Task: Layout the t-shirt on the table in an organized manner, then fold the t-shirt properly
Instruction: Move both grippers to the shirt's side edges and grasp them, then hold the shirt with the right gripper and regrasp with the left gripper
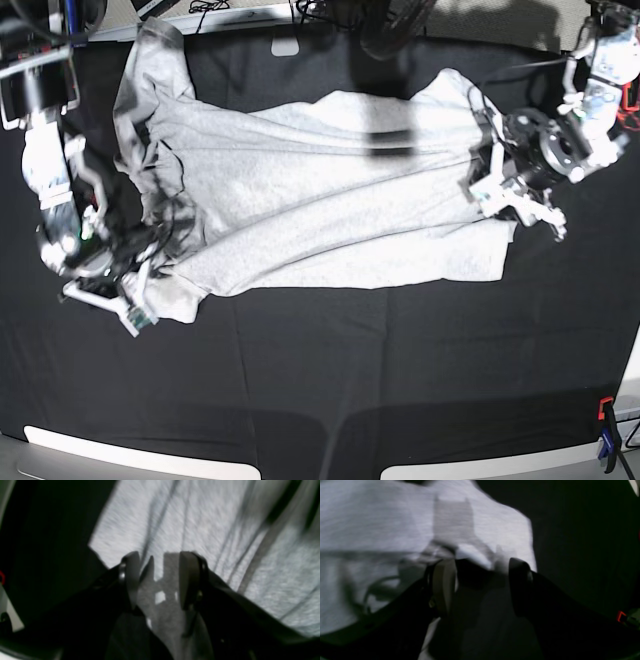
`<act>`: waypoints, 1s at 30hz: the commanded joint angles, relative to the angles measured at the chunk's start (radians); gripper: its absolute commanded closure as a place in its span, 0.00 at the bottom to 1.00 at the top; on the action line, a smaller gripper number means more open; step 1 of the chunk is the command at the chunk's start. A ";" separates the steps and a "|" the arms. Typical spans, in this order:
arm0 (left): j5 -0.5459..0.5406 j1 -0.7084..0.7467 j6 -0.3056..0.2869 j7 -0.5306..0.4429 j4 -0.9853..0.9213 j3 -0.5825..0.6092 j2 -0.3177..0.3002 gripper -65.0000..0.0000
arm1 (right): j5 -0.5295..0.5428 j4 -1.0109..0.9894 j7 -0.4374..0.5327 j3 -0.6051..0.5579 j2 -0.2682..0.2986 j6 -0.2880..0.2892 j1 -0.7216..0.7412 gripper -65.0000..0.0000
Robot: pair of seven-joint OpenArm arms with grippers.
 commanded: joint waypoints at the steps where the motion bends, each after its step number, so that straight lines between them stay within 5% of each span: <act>1: 0.014 -0.017 0.046 -0.029 0.000 0.008 -0.011 0.59 | -0.004 0.045 -0.002 0.009 0.016 -0.005 0.001 0.49; 4: 0.115 -0.017 0.148 -0.069 -0.043 0.041 -0.011 0.56 | -0.007 0.124 -0.006 0.008 0.016 -0.007 -0.061 0.49; 11: 0.196 -0.019 0.248 -0.073 -0.075 0.053 -0.011 0.56 | -0.006 0.199 -0.015 0.008 0.015 -0.007 -0.091 0.49; 24: 0.193 -0.086 0.247 -0.092 -0.157 0.053 -0.011 0.56 | -0.003 0.202 -0.014 0.008 0.010 -0.007 -0.091 0.49; 30: 0.196 -0.100 0.246 -0.193 -0.229 0.053 0.005 0.56 | -0.003 0.202 -0.014 0.008 0.010 -0.007 -0.091 0.49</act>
